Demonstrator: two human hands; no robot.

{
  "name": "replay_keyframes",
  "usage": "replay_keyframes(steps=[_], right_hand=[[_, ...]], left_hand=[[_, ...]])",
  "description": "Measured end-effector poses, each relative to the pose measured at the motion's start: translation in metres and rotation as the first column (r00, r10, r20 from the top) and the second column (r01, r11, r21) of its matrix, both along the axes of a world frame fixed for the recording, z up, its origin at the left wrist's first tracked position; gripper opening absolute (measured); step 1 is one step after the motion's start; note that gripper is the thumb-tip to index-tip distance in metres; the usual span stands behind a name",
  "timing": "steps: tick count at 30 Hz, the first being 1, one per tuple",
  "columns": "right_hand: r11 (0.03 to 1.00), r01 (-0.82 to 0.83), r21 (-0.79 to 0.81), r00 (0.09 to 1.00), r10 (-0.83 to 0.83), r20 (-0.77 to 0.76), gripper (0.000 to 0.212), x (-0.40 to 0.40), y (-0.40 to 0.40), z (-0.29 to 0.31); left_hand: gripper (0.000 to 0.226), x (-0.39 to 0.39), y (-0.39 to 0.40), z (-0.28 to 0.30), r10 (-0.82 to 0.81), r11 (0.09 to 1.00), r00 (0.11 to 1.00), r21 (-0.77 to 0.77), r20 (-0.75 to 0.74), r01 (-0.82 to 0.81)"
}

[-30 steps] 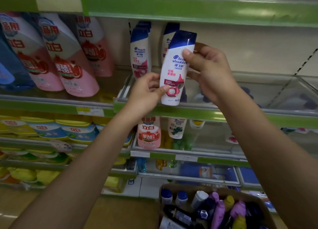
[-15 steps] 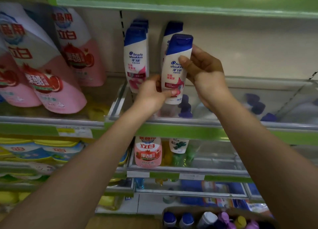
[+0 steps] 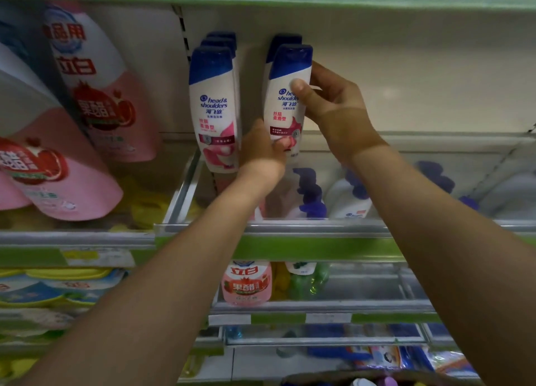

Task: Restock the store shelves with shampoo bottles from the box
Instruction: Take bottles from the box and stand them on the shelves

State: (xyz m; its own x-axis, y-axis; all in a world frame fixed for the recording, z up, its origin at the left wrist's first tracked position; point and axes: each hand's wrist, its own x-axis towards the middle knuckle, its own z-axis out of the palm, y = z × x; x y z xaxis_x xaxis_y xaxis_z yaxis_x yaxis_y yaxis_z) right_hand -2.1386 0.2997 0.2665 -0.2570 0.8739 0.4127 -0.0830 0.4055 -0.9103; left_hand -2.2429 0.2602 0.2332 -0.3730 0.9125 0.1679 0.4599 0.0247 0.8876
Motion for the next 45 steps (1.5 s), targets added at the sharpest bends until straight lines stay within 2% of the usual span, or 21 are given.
replay_keyframes(steps=[9,14,25,31,40,45], right_hand=[[0.998,0.059,0.026,0.998,-0.059,0.002,0.040,-0.006,0.024,-0.008],[0.997,0.076,0.035,0.997,-0.076,0.015,0.038,-0.008,0.029,-0.008],[0.994,0.107,0.025,0.994,-0.107,-0.001,0.047,-0.012,0.027,-0.011],[0.992,0.121,0.019,0.993,-0.121,-0.002,0.042,-0.013,0.024,-0.011],[0.990,0.114,-0.082,0.993,-0.113,0.018,0.038,-0.010,0.016,0.001],[0.980,0.168,-0.110,0.986,-0.165,0.034,0.052,-0.009,0.003,0.002]], left_hand=[[0.031,-0.003,0.009,-0.002,-0.012,1.000,0.999,0.020,-0.032,0.012],[0.030,-0.004,0.011,-0.003,-0.018,0.999,1.000,0.028,-0.015,0.019],[0.031,-0.003,0.014,-0.007,-0.013,0.999,1.000,0.050,-0.006,0.013],[0.030,-0.003,0.014,-0.008,-0.008,0.999,1.000,0.047,0.005,0.008],[0.030,-0.005,0.013,-0.003,-0.018,0.999,1.000,-0.048,-0.026,0.017],[0.040,-0.002,0.003,-0.001,-0.004,0.998,0.996,-0.064,-0.086,-0.002]])
